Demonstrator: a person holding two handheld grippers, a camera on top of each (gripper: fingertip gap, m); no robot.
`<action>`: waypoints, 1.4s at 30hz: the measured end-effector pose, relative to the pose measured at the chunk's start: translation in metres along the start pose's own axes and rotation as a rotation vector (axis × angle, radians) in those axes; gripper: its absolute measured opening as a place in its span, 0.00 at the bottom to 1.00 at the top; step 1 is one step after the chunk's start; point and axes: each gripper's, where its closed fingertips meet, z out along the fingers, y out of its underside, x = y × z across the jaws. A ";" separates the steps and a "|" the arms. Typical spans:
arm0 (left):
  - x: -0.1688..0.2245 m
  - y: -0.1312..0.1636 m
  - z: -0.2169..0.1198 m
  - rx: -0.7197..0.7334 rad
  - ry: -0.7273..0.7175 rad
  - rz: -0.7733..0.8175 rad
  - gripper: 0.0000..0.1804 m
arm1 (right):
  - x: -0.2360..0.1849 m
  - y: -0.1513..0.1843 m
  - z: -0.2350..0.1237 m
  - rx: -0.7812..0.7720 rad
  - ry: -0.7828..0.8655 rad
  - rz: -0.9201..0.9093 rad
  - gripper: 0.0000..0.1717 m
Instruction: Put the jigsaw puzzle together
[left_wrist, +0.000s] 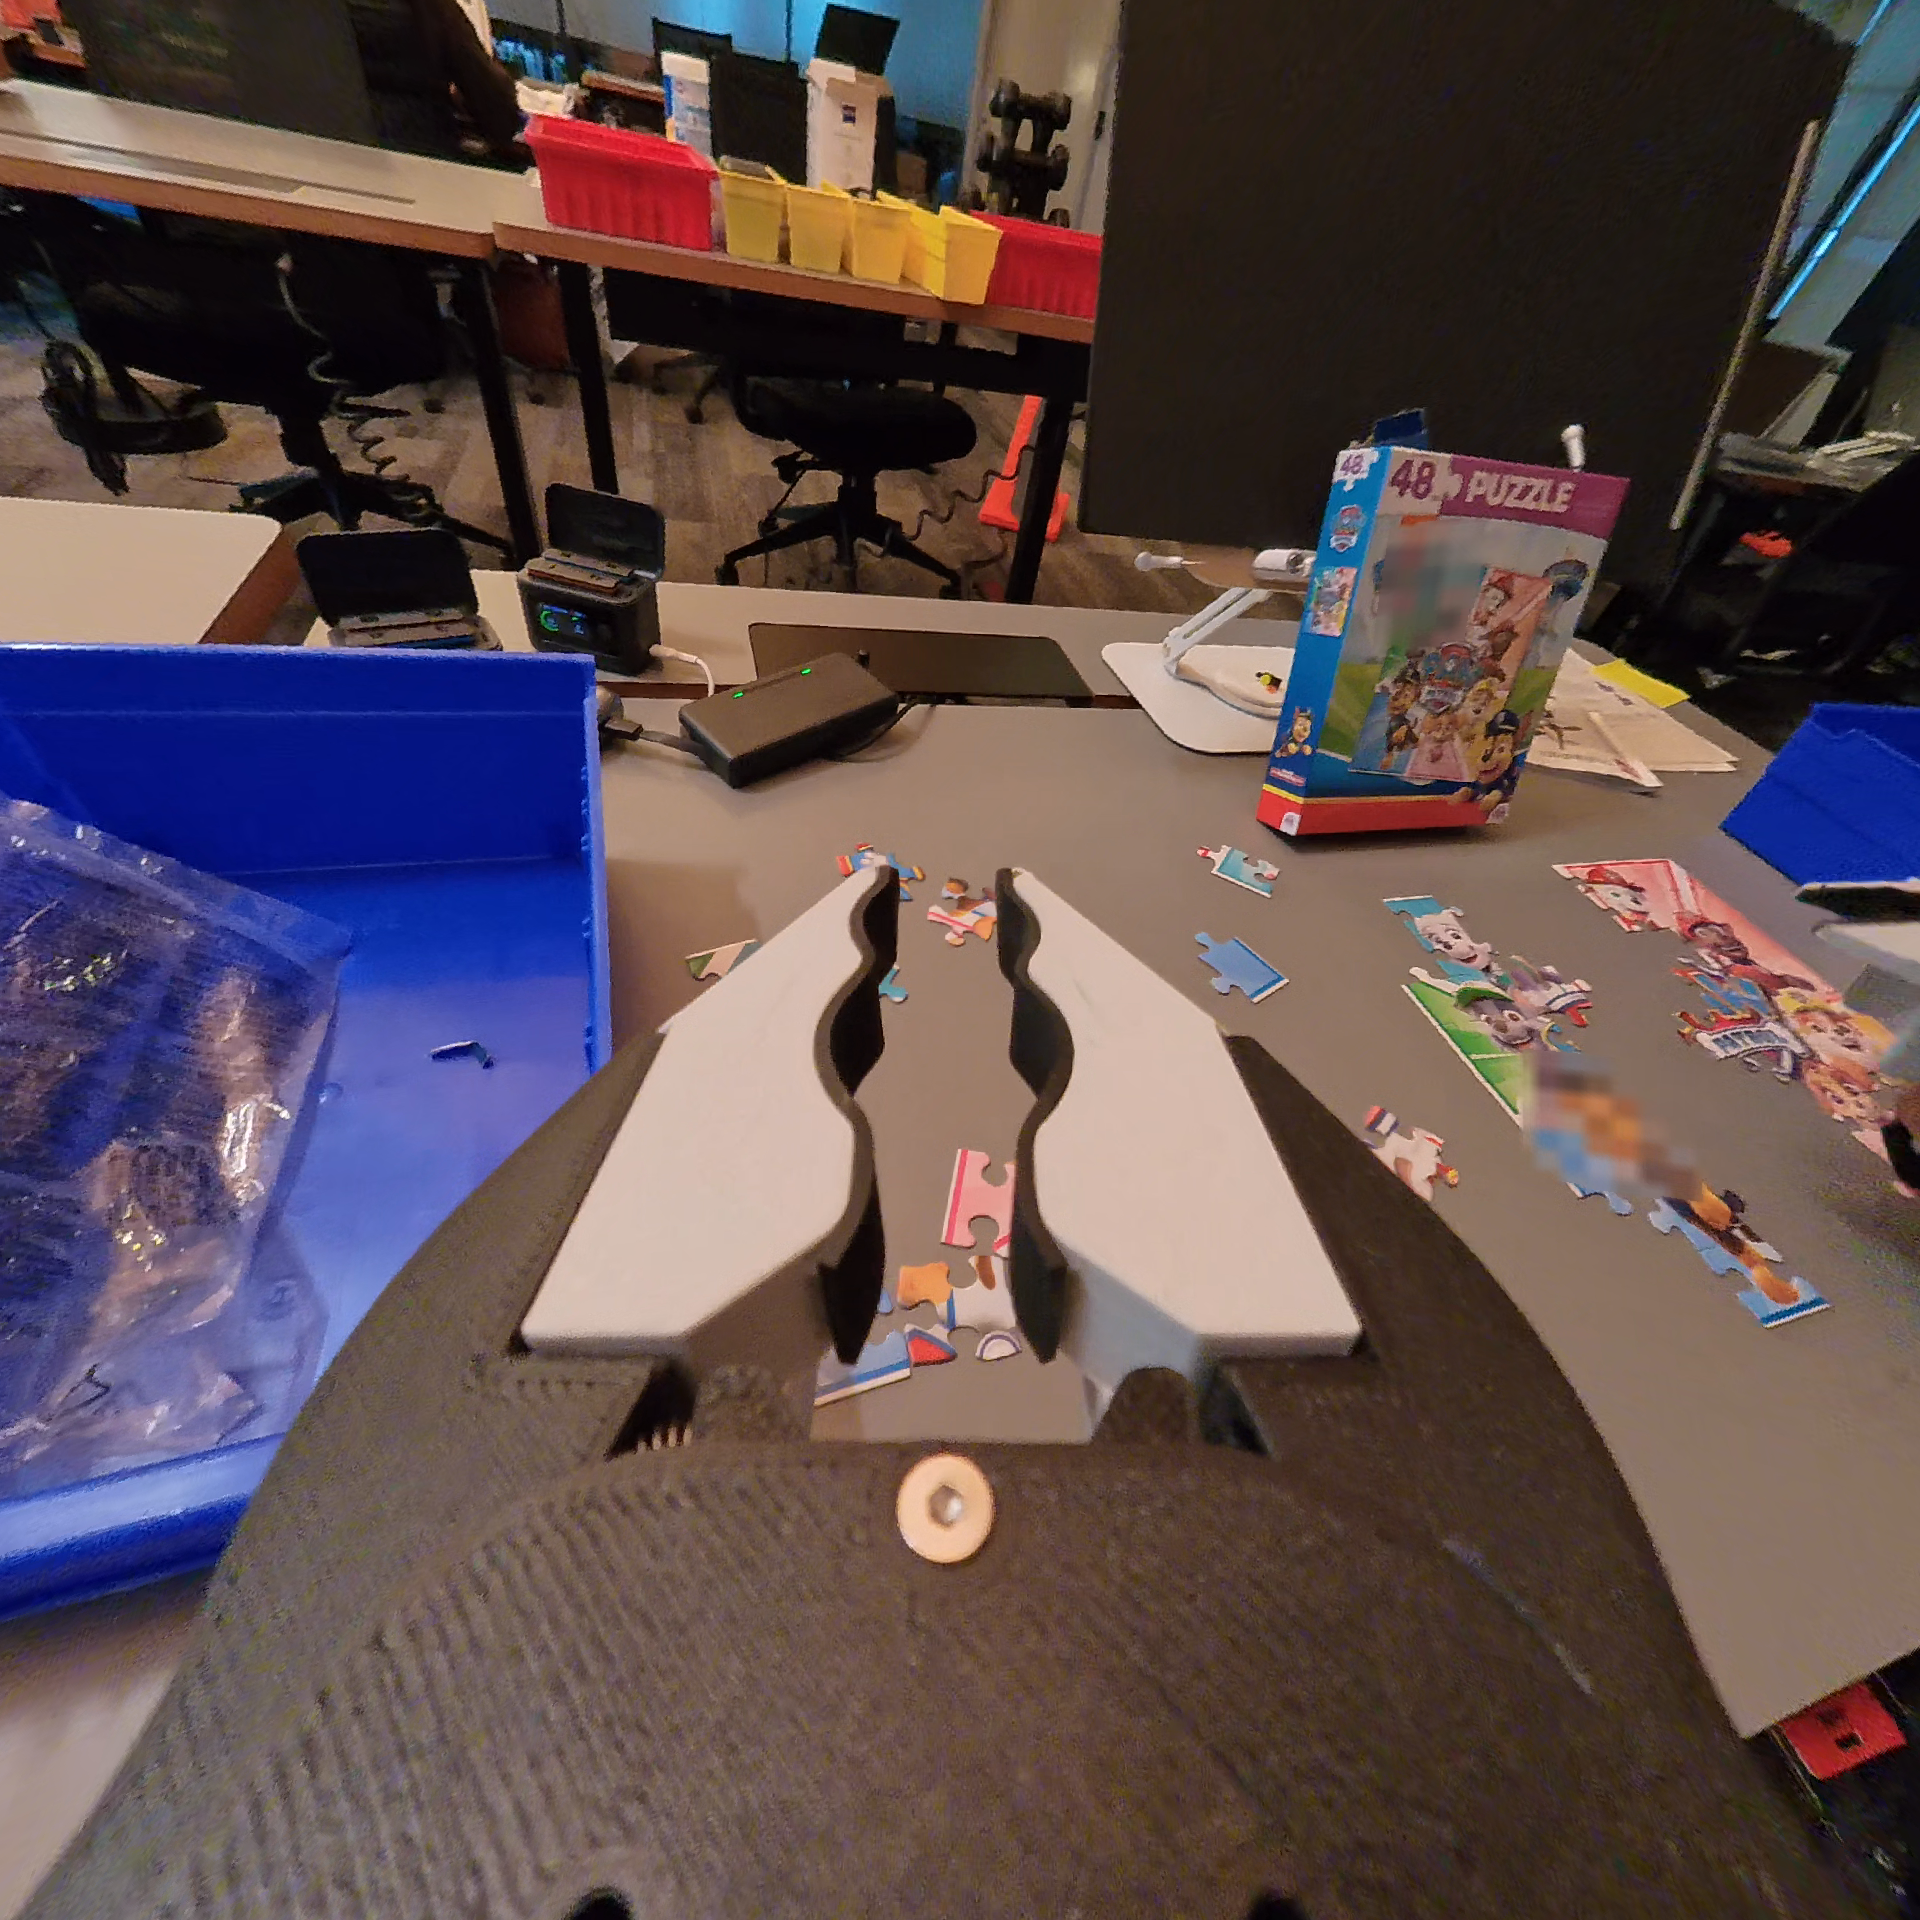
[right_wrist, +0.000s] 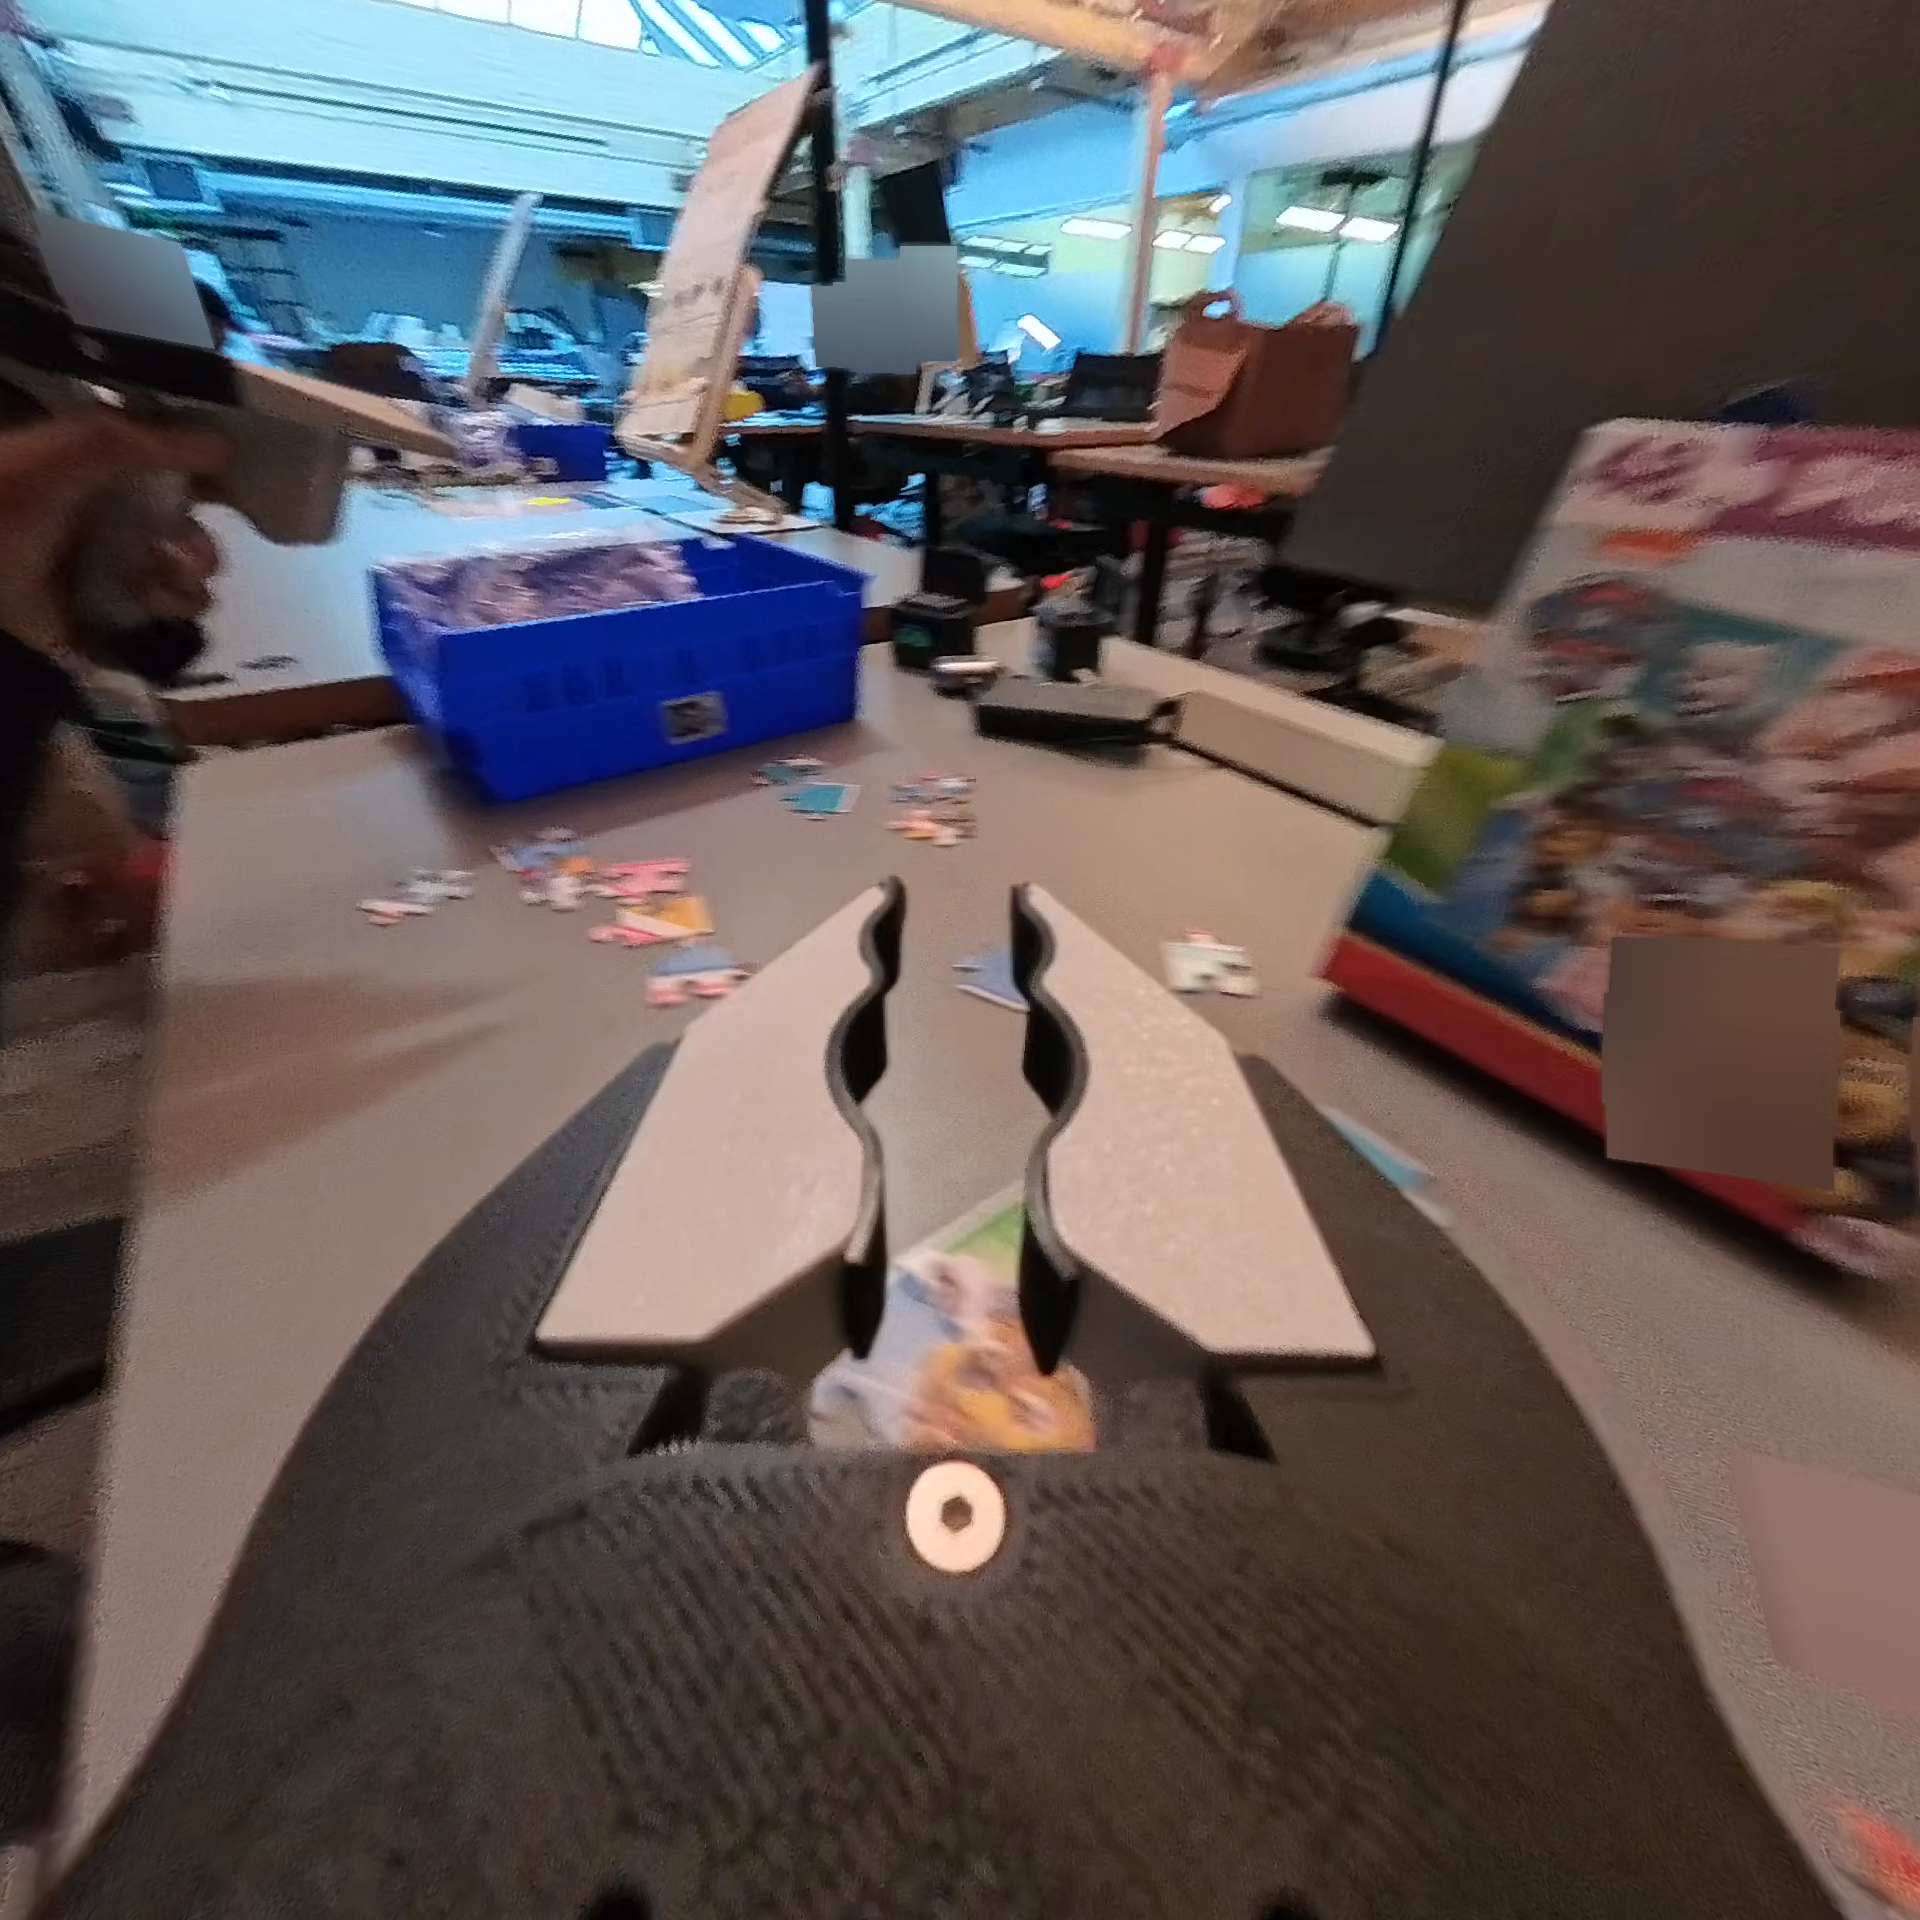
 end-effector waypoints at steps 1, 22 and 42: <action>-0.002 0.001 0.001 -0.006 -0.011 -0.001 0.09 | -0.023 0.003 0.016 -0.020 -0.045 0.037 0.15; -0.031 0.003 -0.013 0.048 -0.043 -0.083 0.11 | -0.271 0.129 0.222 -0.676 -0.490 -0.193 0.21; 0.029 -0.006 0.023 -0.012 0.061 0.048 0.13 | -0.090 0.082 -0.001 -0.600 -0.097 -0.079 0.12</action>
